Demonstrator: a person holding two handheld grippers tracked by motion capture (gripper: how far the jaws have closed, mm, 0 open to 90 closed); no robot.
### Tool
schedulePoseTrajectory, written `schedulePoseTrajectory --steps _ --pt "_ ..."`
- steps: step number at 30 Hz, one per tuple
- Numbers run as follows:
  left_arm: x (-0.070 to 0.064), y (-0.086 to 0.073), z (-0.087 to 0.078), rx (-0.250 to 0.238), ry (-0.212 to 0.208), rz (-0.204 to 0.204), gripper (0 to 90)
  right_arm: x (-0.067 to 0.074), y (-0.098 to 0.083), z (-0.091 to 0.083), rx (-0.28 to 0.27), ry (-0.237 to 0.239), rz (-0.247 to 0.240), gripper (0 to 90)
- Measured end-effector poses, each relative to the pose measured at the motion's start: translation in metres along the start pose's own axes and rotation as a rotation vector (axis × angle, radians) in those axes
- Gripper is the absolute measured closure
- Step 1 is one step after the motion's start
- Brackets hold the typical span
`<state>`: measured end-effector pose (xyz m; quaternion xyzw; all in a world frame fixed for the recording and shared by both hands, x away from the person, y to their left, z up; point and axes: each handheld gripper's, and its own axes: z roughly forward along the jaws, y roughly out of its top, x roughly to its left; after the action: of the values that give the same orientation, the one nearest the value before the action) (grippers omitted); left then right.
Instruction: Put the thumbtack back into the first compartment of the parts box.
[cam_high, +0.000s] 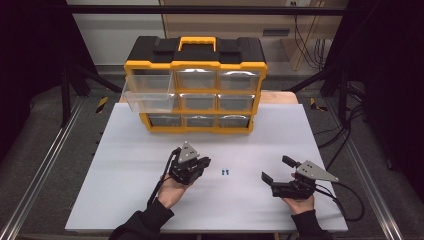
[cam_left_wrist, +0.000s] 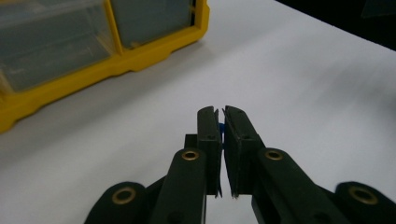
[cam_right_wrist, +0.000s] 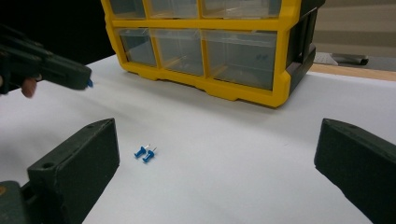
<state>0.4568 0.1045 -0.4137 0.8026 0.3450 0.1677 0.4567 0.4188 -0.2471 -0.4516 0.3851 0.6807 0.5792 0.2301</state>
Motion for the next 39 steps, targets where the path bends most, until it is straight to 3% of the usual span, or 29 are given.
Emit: schedulePoseTrajectory --steps 10,17,20,22,39 --pt "0.018 0.019 -0.037 -0.034 0.016 0.034 84.9 -0.002 -0.001 0.0 0.008 -0.01 -0.022 0.9" --pt "0.03 0.03 -0.059 -0.048 0.001 0.05 84.9 -0.002 0.0 0.001 0.006 -0.01 -0.029 0.8" --pt "0.033 0.037 -0.07 -0.064 0.008 0.067 84.9 -0.001 0.0 0.0 0.013 -0.007 -0.012 0.8" --pt "0.036 0.044 -0.078 -0.079 0.011 0.071 84.9 -0.002 0.0 0.001 0.005 -0.011 -0.027 0.8" --pt "0.049 0.084 -0.121 -0.1 0.036 0.137 84.8 -0.002 0.0 0.0 0.006 -0.009 -0.026 0.8"
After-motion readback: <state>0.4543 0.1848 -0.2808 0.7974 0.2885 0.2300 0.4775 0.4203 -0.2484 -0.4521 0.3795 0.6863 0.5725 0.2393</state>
